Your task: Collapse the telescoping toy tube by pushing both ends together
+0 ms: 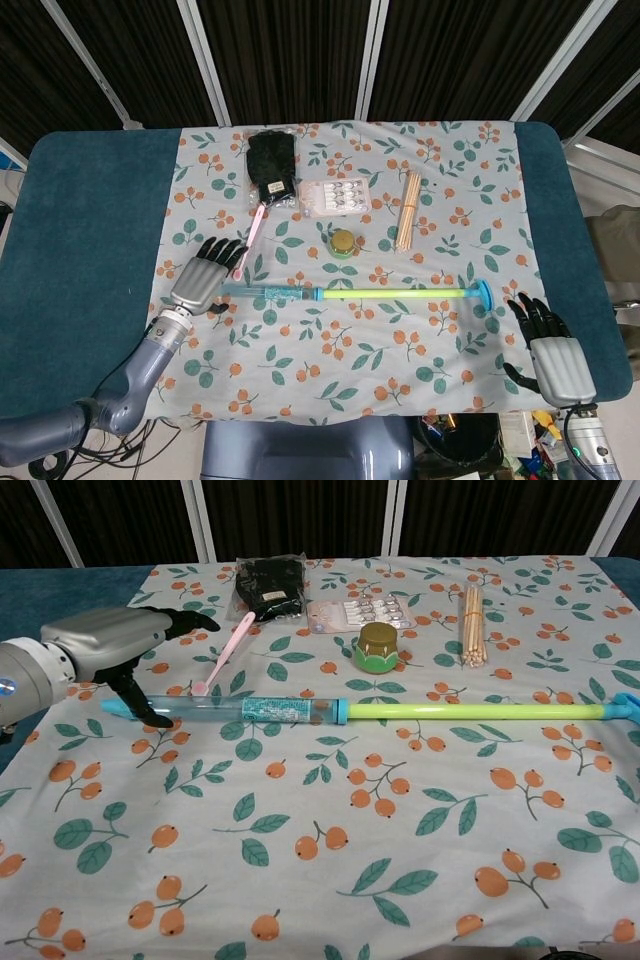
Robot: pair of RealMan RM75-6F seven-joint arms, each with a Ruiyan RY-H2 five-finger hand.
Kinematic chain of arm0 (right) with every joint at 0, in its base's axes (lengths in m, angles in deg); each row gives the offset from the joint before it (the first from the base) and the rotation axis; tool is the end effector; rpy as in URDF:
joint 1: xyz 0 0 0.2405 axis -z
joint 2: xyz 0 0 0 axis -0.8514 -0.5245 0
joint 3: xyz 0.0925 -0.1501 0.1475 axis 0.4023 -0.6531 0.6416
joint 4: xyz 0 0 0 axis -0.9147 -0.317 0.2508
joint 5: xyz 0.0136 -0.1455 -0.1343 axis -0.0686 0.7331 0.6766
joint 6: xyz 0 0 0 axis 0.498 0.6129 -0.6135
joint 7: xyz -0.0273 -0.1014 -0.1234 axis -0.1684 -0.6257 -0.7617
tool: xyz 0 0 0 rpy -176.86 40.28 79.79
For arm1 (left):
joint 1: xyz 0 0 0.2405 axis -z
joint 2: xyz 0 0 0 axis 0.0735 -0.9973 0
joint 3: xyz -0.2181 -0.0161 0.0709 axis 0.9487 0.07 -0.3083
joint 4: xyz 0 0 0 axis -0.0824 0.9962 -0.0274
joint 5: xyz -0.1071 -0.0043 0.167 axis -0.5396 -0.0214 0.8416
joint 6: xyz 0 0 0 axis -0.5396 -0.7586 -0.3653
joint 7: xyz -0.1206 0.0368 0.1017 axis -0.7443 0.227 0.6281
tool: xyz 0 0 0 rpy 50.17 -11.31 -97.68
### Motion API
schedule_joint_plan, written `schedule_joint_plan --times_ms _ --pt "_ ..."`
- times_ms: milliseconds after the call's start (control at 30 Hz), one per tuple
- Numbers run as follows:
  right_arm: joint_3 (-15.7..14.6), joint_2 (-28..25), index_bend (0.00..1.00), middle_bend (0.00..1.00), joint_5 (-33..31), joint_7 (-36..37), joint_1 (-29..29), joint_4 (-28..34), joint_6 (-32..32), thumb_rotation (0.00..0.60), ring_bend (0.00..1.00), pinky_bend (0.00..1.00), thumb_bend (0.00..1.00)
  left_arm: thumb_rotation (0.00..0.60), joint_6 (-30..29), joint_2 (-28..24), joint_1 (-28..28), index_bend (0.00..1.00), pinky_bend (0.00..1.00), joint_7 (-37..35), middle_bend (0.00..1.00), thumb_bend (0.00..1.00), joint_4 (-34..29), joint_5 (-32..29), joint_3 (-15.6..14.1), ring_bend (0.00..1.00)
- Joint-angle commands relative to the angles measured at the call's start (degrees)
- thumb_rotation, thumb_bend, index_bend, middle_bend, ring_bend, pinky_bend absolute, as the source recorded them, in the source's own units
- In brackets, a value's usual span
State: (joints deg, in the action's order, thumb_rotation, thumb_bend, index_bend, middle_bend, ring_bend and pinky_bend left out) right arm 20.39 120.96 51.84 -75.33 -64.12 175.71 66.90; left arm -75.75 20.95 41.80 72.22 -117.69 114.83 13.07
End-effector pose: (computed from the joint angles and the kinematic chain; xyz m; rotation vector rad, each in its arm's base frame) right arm -0.2746 -0.1941 0.1139 1.4966 -0.8761 0.8523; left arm -0.1479 0.3342 -0.0264 -1.8908 -0.8339 -0.8304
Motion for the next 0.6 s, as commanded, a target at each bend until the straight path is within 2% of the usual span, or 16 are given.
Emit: schedule_joint_plan --times_ms 33,200,400,600 --pt "0.1 0.0 0.00 0.00 -0.2 0.0 0.0 0.0 -0.1 0.600 0.00 0.15 0.12 0.600 0.4 0.5 0.7 0.10 0.05 0.2 0.05 0.10 0.6 -0.8 0.2 0.00" --pt "0.1 0.0 0.00 0.00 -0.5 -0.1 0.0 0.1 -0.2 0.600 0.00 0.15 0.12 0.600 -0.7 0.0 0.9 0.09 0.05 -0.5 0.04 0.10 -0.8 0.0 -0.2 0.00" --pt "0.1 0.0 0.00 0.00 -0.3 0.0 -0.1 0.1 -0.2 0.600 0.00 0.15 0.12 0.600 -3.3 -1.0 0.4 0.09 0.05 -2.1 0.04 0.10 -6.5 4.1 -2.2 0.00" --pt "-0.1 -0.1 0.00 0.00 -0.1 0.0 0.1 0.5 0.0 0.600 0.00 0.15 0.13 0.600 -5.4 -2.1 -0.2 0.10 0.05 1.3 0.08 0.10 -9.9 3.3 -2.7 0.00"
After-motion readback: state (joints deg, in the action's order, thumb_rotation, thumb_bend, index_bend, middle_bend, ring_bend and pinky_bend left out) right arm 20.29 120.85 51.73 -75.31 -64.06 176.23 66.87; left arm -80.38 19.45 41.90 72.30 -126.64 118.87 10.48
